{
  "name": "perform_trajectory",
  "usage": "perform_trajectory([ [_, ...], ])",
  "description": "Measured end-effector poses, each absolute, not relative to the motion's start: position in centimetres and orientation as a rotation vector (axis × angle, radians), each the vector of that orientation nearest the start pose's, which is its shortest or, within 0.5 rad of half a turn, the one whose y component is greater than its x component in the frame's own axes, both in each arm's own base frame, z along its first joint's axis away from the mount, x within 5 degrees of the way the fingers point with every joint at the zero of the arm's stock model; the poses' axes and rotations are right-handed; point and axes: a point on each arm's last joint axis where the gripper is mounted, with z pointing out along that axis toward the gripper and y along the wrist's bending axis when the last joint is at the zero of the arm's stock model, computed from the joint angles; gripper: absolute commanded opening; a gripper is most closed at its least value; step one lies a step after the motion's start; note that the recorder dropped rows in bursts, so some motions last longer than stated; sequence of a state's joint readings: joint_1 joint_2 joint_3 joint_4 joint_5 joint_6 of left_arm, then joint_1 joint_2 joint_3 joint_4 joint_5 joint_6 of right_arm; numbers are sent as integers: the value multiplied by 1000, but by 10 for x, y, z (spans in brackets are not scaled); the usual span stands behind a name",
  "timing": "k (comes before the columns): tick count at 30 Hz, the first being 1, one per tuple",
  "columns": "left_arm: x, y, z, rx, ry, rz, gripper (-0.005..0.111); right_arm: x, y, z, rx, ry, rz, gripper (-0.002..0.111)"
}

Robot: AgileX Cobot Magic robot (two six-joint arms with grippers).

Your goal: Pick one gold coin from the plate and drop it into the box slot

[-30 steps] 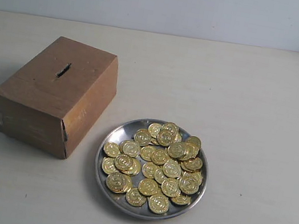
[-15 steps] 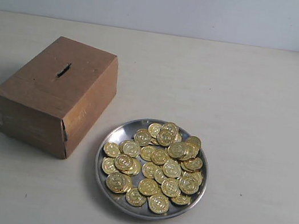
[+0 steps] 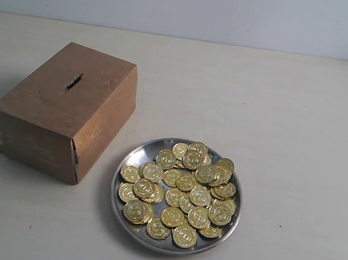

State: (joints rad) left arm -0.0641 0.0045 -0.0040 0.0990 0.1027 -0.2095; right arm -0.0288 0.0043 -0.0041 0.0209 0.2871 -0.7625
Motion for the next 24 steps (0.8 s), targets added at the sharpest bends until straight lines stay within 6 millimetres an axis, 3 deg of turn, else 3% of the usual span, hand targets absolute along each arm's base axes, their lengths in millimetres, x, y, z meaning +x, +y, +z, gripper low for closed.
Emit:
perform_trajectory([
  [11, 56, 0, 198, -87, 1662, -88, 26, 55, -5, 190, -727, 1655, -690, 0],
  [24, 54, 2, 183, -118, 1825, -61, 26, 55, -5, 190, -728, 1655, -692, 0],
])
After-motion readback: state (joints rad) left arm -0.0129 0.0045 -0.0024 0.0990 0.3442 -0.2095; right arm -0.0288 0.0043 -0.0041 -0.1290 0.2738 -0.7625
